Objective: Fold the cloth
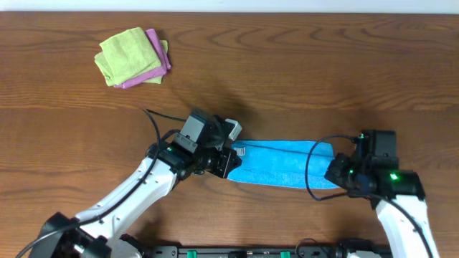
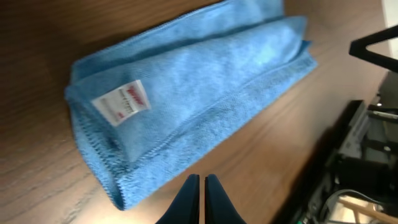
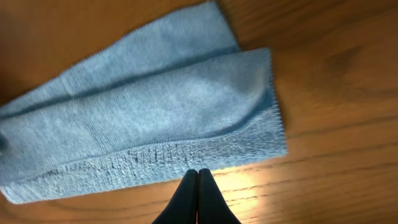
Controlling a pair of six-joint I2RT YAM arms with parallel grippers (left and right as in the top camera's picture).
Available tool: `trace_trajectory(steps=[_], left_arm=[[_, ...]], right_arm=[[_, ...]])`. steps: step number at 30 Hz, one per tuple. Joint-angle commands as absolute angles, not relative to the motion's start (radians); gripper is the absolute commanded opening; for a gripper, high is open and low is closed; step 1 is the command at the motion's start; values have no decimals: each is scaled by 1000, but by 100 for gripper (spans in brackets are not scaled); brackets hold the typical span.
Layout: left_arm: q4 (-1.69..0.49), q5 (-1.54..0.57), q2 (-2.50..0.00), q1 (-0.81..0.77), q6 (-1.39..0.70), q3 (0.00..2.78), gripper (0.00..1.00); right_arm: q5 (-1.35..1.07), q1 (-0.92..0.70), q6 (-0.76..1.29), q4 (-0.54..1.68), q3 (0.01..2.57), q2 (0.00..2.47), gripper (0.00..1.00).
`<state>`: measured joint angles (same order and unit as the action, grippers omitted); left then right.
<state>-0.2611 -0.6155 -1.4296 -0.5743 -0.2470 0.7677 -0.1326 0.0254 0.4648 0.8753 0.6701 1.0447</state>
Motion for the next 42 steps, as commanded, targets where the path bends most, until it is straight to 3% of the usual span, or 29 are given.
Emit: trace_trajectory(steps=[1, 15, 42], left_arm=[[-255, -576, -1467, -577, -264, 767, 6], [-184, -602, -1612, -577, -258, 793, 6], [-208, -453, -1703, -577, -225, 822, 6]], right_arm=[[-159, -18, 475, 848, 664, 1100, 2], [-154, -93, 493, 722, 664, 1297, 2], [-49, -93, 513, 756, 664, 1326, 2]])
